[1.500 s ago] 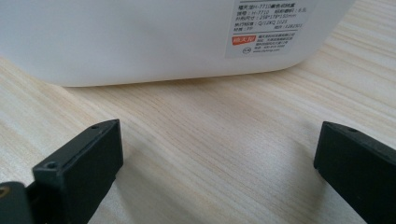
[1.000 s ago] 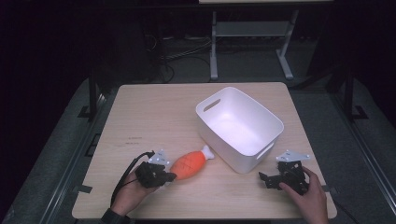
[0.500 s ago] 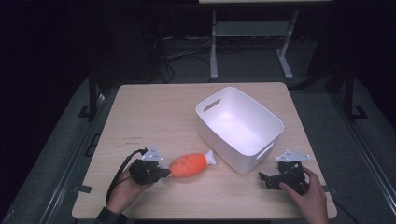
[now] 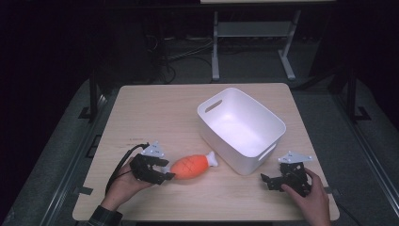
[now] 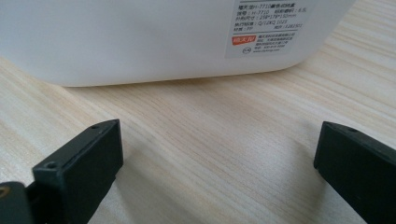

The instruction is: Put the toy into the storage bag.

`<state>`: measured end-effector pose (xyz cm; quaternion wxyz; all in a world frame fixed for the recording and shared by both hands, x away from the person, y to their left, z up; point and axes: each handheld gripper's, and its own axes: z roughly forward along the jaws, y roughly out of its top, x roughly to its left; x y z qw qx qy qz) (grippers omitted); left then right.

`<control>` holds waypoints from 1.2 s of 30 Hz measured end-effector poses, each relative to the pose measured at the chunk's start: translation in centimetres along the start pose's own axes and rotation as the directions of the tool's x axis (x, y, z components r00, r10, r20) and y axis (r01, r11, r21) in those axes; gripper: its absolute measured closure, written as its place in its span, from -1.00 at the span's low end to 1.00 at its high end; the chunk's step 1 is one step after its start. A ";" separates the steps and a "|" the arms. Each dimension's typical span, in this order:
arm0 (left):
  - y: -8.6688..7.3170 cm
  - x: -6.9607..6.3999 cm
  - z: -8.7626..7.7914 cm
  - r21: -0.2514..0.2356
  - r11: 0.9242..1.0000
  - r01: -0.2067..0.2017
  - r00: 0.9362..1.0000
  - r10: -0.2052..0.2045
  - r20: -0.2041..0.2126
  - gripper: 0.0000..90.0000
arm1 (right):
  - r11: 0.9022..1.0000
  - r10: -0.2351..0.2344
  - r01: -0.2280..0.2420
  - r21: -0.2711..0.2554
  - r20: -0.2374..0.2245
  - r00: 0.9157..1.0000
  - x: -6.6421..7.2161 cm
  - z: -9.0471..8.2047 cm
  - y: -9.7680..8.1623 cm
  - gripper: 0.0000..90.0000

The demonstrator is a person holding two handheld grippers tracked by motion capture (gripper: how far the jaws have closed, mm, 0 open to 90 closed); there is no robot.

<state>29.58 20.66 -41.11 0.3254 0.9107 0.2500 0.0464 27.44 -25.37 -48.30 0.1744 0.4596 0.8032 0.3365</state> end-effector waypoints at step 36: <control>5.6 0.1 4.0 0.046 0.973 -0.225 0.972 0.221 0.080 -0.72 | 1.000 0.000 0.000 0.000 0.000 1.000 0.0 0.0 0.0 -0.98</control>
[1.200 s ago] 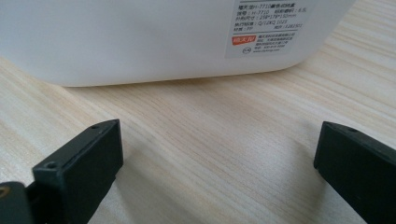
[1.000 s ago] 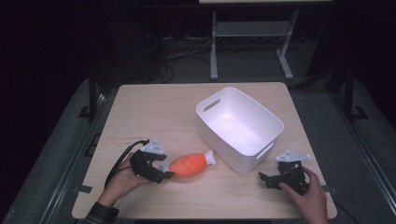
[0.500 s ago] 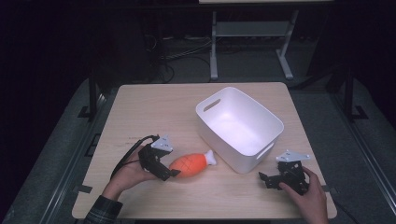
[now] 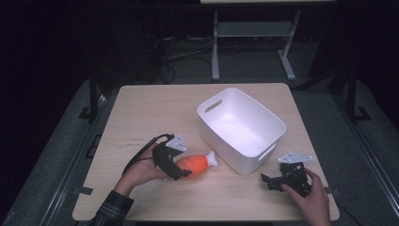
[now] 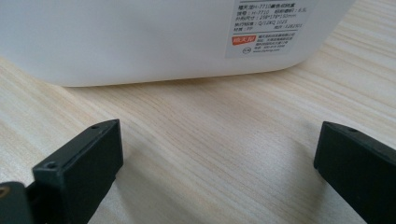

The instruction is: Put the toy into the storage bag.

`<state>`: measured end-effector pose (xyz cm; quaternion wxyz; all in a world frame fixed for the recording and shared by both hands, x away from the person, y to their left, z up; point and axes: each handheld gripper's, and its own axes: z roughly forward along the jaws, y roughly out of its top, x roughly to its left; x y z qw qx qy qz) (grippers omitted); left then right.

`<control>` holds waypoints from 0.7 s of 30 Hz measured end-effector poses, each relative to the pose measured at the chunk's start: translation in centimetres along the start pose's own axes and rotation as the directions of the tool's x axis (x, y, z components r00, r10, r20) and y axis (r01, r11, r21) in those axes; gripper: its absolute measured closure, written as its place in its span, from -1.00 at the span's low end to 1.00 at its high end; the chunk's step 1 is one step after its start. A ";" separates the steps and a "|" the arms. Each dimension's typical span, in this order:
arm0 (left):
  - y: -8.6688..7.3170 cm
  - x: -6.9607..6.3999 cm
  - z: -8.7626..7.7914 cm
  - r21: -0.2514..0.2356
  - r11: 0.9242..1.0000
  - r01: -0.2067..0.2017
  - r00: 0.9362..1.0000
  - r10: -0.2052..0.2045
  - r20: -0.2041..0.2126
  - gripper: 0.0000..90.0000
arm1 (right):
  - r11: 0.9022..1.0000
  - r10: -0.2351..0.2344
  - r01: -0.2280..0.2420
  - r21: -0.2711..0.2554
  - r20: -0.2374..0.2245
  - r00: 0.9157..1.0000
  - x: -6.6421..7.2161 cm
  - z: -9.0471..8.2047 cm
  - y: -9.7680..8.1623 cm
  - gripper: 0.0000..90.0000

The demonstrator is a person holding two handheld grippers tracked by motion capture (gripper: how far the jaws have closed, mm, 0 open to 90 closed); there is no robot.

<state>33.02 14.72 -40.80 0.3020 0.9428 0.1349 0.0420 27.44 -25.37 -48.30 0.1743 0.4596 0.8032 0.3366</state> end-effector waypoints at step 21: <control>0.8 0.1 2.9 0.110 0.992 -0.064 0.998 0.064 0.009 -0.72 | 1.000 0.000 0.000 0.000 0.000 1.000 0.0 0.0 0.0 -0.98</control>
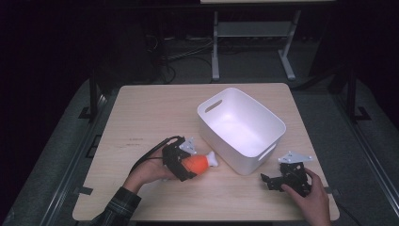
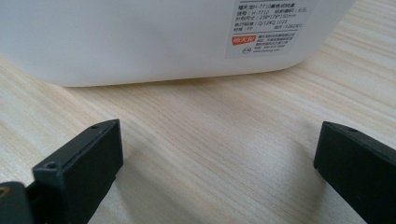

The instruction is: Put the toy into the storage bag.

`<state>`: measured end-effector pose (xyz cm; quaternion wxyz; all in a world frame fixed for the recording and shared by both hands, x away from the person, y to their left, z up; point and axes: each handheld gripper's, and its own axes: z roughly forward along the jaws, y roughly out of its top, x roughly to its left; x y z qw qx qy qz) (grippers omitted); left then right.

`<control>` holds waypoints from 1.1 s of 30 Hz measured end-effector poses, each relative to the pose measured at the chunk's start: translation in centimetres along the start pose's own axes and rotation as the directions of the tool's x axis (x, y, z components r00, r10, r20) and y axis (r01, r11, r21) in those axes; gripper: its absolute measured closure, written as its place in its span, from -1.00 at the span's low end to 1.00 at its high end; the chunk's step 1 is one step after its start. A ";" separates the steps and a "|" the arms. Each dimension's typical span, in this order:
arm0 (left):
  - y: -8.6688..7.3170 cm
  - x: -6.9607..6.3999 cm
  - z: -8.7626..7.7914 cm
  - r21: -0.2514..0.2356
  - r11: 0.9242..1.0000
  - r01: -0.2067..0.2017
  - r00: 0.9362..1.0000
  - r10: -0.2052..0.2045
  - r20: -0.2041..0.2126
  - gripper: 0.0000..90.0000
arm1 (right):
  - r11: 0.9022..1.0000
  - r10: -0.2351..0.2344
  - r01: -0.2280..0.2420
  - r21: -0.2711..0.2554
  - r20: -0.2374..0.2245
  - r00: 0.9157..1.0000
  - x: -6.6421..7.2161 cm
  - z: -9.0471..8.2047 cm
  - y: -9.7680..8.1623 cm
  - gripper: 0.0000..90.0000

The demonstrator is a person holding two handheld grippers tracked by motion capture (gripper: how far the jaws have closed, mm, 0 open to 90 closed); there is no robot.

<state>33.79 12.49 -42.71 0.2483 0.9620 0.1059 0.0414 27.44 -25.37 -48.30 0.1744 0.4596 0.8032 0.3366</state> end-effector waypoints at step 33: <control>-0.5 0.0 1.9 0.073 0.997 -0.005 1.000 0.006 -0.010 -0.59 | 1.000 0.000 0.000 0.000 0.000 1.000 0.0 0.0 0.0 -0.98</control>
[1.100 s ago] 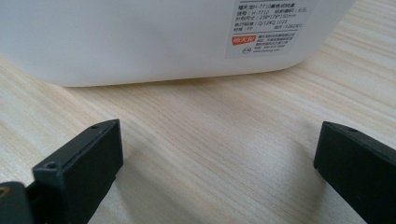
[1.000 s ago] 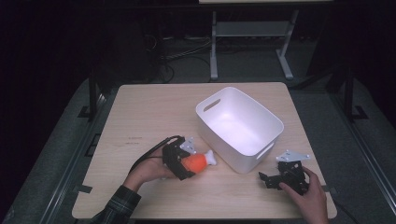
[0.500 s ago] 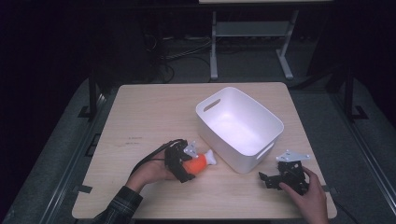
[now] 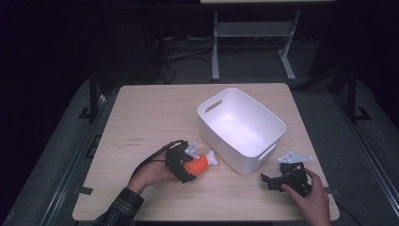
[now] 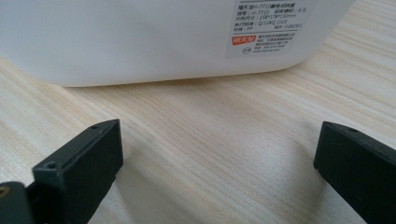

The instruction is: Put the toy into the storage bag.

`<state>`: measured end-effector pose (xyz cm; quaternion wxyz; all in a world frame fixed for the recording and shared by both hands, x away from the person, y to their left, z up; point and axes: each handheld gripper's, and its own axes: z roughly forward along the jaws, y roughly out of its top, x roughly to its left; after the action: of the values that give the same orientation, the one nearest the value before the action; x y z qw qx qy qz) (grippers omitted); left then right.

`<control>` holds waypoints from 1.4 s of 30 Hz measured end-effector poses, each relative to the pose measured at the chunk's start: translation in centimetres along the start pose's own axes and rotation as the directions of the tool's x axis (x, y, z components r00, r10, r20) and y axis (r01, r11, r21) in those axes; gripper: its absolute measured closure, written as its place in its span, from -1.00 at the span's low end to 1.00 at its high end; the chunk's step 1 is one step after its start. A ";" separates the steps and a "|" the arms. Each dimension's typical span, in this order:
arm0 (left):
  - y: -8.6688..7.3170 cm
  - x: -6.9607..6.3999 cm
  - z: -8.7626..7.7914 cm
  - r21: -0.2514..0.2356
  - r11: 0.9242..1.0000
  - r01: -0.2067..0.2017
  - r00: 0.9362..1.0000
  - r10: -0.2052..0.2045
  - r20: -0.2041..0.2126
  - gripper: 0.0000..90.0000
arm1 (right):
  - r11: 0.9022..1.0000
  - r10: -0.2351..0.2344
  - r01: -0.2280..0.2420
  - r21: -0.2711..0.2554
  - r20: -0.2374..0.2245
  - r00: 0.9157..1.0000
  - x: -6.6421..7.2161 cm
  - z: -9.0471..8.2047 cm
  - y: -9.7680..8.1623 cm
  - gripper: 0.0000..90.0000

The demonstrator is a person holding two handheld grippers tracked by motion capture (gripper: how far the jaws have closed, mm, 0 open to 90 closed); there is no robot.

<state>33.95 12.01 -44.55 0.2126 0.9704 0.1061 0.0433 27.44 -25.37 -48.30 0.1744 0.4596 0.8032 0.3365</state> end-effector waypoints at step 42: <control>-2.6 1.2 -3.7 -0.148 0.983 0.108 0.993 -0.113 -0.022 -0.50 | 1.000 0.000 0.000 0.000 0.000 1.000 0.0 0.0 0.0 -0.98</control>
<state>34.12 16.07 -42.20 0.2839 0.9439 0.1597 0.0540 27.44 -25.37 -48.30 0.1743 0.4597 0.8031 0.3365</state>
